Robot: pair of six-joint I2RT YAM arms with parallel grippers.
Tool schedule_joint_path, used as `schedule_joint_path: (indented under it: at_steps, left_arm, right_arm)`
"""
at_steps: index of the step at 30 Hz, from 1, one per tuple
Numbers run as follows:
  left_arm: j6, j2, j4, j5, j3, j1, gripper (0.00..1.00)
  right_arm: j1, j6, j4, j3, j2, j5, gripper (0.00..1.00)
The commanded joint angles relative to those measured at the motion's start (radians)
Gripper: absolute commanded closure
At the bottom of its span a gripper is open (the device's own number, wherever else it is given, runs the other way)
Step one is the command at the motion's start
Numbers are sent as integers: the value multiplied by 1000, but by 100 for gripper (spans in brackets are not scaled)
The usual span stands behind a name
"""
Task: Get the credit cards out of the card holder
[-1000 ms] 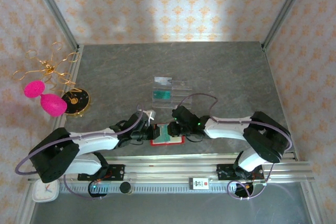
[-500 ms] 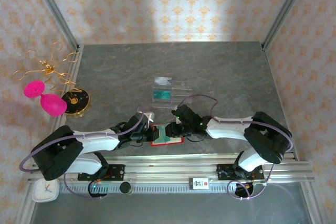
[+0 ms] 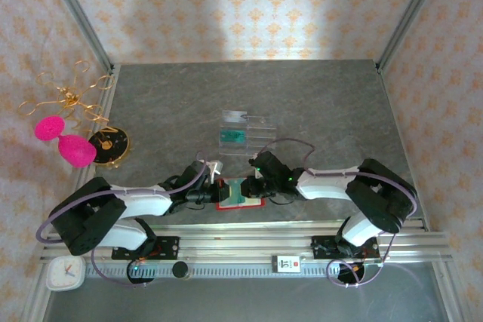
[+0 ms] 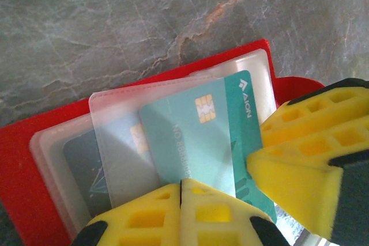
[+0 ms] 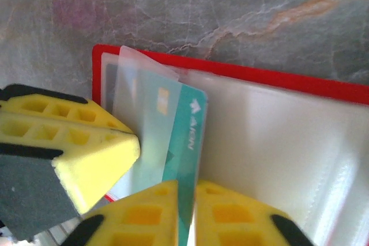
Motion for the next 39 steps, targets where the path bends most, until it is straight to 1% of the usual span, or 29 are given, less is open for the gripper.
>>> schedule_joint_path:
  at_steps: [1,2,9,13,14,16,17,21,23,27,29,31,33,35,36,37,39]
  left_arm:
    - [12,44,-44,-4,-9,4,100]
    - [11,40,-45,-6,-11,7,100]
    - [23,30,-52,2,-7,24,100]
    - [29,20,-52,12,21,25,100]
    - [28,12,-53,15,31,25,100]
    - [23,-18,-57,20,62,25,100]
    - [20,-36,-63,20,74,25,96]
    - [31,-117,-130,-22,121,27,72]
    - [34,-150,-178,-39,138,31,62]
    - [14,-250,-238,-65,133,46,48]
    - [8,-315,-276,-99,123,55,42]
    - [9,-379,-322,-148,115,68,35]
    - [5,-438,-361,-184,103,89,23]
    - [2,-479,-380,-188,101,108,14]
    - [-3,-500,-395,-199,104,116,4]
    - [-4,-514,-408,-212,107,121,1]
    - [-7,-541,-443,-256,117,135,1]
  right_arm:
    - [1,8,38,-9,8,-5,98]
    - [-3,13,28,-19,-8,11,100]
    - [-72,18,-25,-142,-192,52,100]
    - [-77,-81,-84,-142,-342,48,100]
    - [-76,-114,-111,-122,-356,57,100]
    - [-79,-187,-197,-50,-427,113,100]
    - [-79,-214,-219,-20,-442,130,100]
    - [-98,-340,-274,121,-434,183,100]
    - [-111,-447,-322,204,-386,174,100]
    - [-130,-666,-436,379,-259,205,100]
    - [-160,-745,-469,448,-208,183,100]
    - [-193,-822,-495,503,-157,161,100]
    - [-227,-900,-545,573,-92,135,100]
    - [-242,-985,-598,633,-38,108,100]
    - [-245,-1025,-621,668,-13,96,100]
    - [-245,-1067,-641,694,5,80,100]
    - [-245,-1136,-675,757,51,50,100]
